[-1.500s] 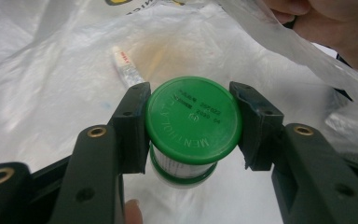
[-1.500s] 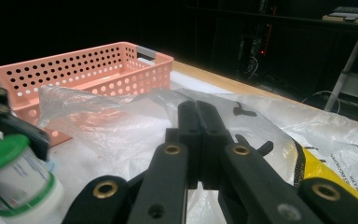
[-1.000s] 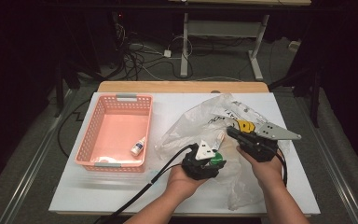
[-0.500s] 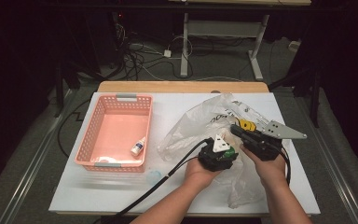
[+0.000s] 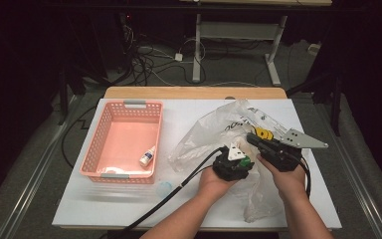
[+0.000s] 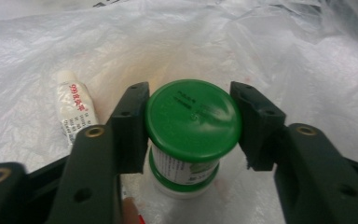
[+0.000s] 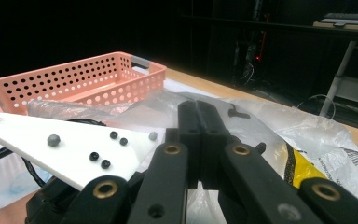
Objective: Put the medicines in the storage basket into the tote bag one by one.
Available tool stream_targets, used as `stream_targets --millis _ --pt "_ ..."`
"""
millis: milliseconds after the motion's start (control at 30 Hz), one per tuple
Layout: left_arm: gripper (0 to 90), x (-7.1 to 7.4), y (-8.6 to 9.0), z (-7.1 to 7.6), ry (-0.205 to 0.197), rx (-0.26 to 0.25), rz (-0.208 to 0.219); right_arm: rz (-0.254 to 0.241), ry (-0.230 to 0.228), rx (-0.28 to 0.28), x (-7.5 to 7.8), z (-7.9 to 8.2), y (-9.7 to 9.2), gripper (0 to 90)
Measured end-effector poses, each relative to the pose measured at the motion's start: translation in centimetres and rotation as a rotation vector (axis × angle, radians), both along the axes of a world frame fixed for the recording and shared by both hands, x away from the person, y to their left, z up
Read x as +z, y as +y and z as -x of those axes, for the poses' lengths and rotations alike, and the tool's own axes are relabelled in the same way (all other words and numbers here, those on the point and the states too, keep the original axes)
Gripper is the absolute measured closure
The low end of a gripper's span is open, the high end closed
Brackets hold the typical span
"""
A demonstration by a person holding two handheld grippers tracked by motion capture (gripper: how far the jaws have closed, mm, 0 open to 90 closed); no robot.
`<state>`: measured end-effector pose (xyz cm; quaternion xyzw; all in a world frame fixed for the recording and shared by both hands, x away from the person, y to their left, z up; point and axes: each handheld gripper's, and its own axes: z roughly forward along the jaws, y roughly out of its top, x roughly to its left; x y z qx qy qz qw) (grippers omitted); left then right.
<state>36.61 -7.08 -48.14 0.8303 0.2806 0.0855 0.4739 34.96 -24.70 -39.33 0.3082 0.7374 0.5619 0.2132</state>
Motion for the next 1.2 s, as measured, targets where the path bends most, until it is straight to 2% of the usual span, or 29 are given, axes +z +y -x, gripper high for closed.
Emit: stream_targets --millis 100,400,500,667,900,967,1200 --pt "37.1 0.4 0.2 0.3 0.005 -0.005 -0.005 0.004 -0.001 0.005 0.0 0.0 0.1 90.0" --pt "25.2 0.9 2.1 2.0 0.038 -0.029 0.040 0.011 -0.003 0.004 -0.1 0.0 0.1 90.0" --pt "20.2 0.8 2.8 2.5 0.059 -0.042 0.038 0.015 -0.002 0.006 -0.1 0.1 0.2 90.0" --pt "15.1 0.8 3.9 3.5 0.058 -0.048 0.027 0.017 0.000 0.007 -0.1 0.2 0.4 90.0" --pt "0.0 1.0 5.4 4.4 0.078 -0.034 0.031 0.027 -0.001 0.013 -0.2 0.2 0.6 90.0" --pt "0.0 1.1 5.8 4.7 0.082 -0.036 0.045 0.030 0.000 0.011 -0.3 0.2 0.6 90.0" --pt "0.0 1.4 7.5 6.1 0.077 -0.037 0.050 0.034 0.002 0.011 -0.3 0.2 0.7 90.0"
